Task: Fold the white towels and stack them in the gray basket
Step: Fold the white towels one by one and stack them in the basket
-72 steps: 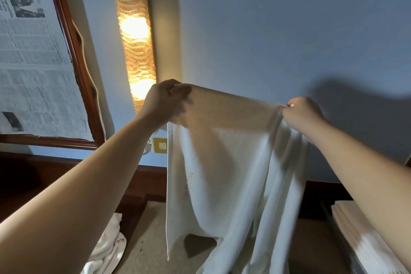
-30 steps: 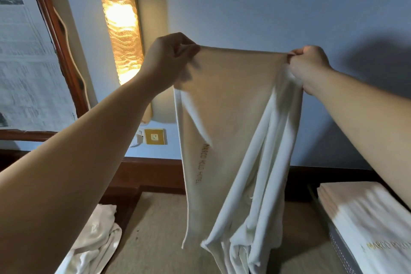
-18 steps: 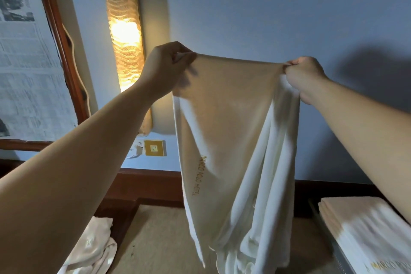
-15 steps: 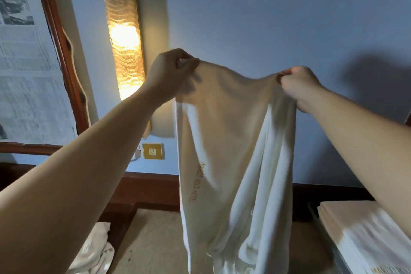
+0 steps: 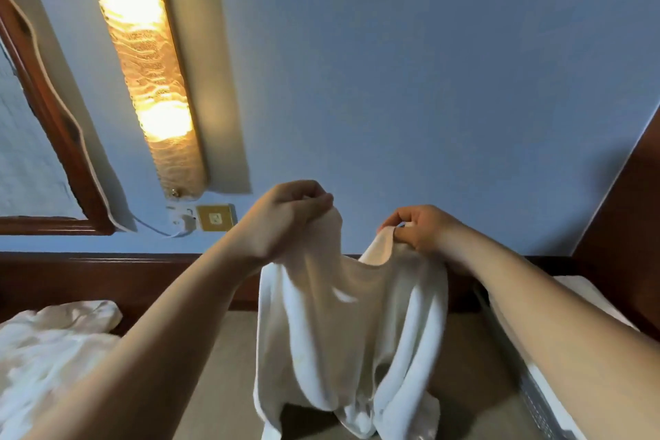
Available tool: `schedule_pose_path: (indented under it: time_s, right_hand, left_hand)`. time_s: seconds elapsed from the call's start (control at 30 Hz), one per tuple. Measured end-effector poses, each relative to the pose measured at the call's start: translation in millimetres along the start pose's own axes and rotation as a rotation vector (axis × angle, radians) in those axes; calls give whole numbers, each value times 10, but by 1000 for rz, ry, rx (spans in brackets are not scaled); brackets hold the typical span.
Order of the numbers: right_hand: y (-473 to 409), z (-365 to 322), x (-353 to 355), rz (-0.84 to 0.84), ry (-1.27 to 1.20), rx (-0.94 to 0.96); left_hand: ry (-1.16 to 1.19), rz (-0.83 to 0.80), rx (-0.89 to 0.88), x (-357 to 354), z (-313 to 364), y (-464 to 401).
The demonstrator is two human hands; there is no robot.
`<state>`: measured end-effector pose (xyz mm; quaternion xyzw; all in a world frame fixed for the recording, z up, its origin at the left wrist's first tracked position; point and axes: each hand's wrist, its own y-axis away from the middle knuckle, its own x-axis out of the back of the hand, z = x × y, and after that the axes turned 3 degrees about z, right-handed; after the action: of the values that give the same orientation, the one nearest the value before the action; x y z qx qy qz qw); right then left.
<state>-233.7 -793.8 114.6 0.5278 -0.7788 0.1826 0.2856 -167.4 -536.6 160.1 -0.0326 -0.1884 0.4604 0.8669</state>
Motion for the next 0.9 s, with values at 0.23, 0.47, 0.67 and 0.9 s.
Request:
schedule_pose_path:
  time_s: [0.23,0.47,0.67,0.9]
  right_hand:
    - [49,510,-179,-31,47,-189]
    - [115,665,41,-157,94,-224]
    - [17,726,159,-187,376,-25]
    - [-14,611,147,-20,514,276]
  left_hand:
    - [-235,-76,14,-148,-534,23]
    - [-356,-236,-116,-22,-735,1]
    - [-556,-322,-81,89,-754,-115]
    - [-743,-169,-357,170,-878,-164]
